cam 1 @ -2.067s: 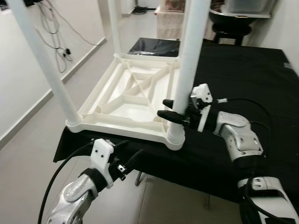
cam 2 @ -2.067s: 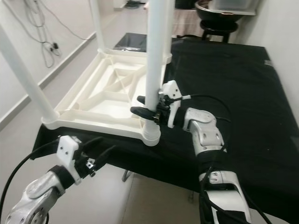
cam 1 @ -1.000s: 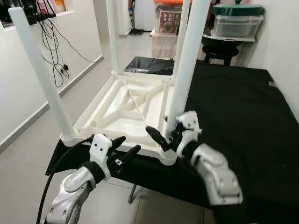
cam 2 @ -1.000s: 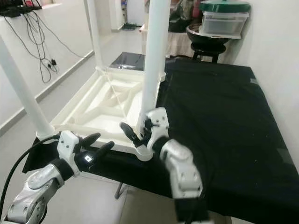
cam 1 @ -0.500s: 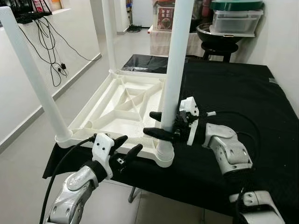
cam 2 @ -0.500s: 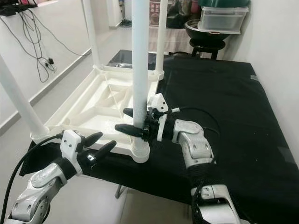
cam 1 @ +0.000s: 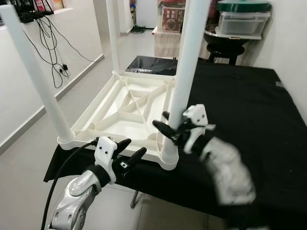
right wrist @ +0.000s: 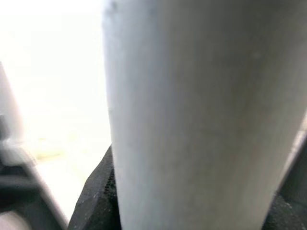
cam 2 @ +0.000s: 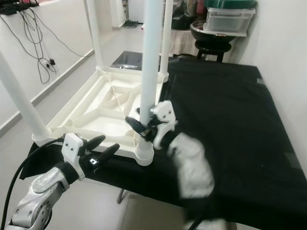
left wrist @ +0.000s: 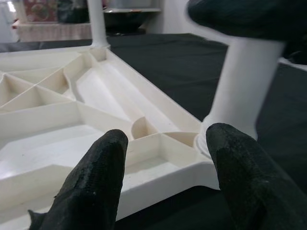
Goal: Building children table
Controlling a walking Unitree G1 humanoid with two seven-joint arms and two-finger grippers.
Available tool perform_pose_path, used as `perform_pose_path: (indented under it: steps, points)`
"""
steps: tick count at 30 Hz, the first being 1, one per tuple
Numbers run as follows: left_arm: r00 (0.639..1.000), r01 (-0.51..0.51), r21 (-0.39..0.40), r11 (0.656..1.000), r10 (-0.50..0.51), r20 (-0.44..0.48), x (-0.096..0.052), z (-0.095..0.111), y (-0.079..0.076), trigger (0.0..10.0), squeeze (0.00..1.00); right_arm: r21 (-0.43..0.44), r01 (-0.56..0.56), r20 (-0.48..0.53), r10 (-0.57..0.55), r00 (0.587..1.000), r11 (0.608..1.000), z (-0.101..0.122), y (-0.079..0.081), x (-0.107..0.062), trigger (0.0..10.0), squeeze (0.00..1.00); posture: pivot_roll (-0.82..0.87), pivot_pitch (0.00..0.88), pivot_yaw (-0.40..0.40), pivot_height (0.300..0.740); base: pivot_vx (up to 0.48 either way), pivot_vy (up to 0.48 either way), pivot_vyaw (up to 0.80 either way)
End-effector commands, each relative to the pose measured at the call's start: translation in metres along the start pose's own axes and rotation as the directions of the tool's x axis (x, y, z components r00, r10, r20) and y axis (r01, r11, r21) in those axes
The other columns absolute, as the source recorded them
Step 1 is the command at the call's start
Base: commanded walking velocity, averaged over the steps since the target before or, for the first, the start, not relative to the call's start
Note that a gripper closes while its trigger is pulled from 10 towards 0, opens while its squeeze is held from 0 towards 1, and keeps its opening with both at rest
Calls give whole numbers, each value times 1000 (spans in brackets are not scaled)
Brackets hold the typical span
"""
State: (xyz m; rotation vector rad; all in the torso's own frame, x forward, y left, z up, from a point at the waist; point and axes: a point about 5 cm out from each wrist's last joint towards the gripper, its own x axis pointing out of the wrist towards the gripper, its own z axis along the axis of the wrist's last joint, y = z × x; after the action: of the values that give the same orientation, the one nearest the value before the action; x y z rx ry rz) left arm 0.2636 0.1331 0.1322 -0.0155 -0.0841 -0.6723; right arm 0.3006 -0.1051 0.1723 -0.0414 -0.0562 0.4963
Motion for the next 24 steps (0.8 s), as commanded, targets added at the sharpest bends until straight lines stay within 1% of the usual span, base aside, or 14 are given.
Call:
perform_pose_path:
  steps: [1,7,8,10,11,13,15,16,17,19,21,22,23,24]
  points:
    - [1000,-12,8,1000,12,-5,-3,-1,3,10000,0,-40,127,-139,-132,981,991,-27,-8,-10,0,0,-35,44,-8,740,0,0,0]
    - [1000,-19,12,1000,19,-6,-2,-2,5,10000,0,-39,62,-145,-67,987,997,-30,-4,-1,0,0,-19,38,-23,740,0,0,0]
    - [1000,-27,13,1000,27,-4,-2,-2,6,10000,0,-25,55,-157,-58,986,998,-31,-4,0,10000,0,-19,32,-19,740,0,0,0]
    - [999,-32,14,999,32,-2,-2,-2,6,10000,0,3,49,-157,-48,986,999,-31,-3,1,10000,0,-19,32,-19,740,0,0,0]
    - [999,-33,12,999,33,-3,-2,-2,6,10000,0,27,-6,-142,10,990,1000,-29,-1,3,10000,1000,-19,26,-19,740,0,0,0]
    - [999,-33,12,999,33,-3,-2,-2,6,10000,0,27,-6,-142,10,990,1000,-29,-1,3,10000,1000,-19,26,-19,740,0,0,0]
    - [1000,-30,11,999,30,-4,-1,-3,6,10000,0,57,-55,-120,62,991,997,-25,2,5,10000,1000,-19,26,-19,740,0,0,0]
    - [1000,-26,9,1000,26,-7,-1,-3,7,10000,0,77,-141,-74,147,986,987,-18,1,9,10000,1000,-16,16,-16,740,0,0,0]
    - [1000,-26,9,1000,26,-7,-1,-3,7,10000,0,77,-141,-74,147,986,987,-18,1,9,10000,1000,-16,16,-16,740,0,0,0]
    - [1000,-23,5,1000,23,-9,0,-4,7,10000,0,107,-315,-12,318,948,943,-6,-3,13,10000,1000,-12,13,-15,740,0,0,0]
    - [1000,-23,5,1000,23,-9,0,-4,7,10000,0,107,-315,-12,318,948,943,-6,-3,13,10000,1000,-12,13,-15,740,0,0,0]
    - [1000,-22,4,1000,22,-10,0,-5,7,10000,0,63,-415,-9,416,909,908,-4,-8,14,10000,1000,1,3,-17,740,0,0,0]
    - [1000,-21,3,1000,21,-12,1,-6,7,10000,0,11,-494,-23,494,869,869,-3,-13,14,10000,0,7,0,-19,740,0,0,0]
    - [1000,-20,3,1000,20,-13,1,-6,7,10000,0,-25,-539,-38,538,842,842,-2,-17,14,10000,0,7,0,-19,740,0,0,0]
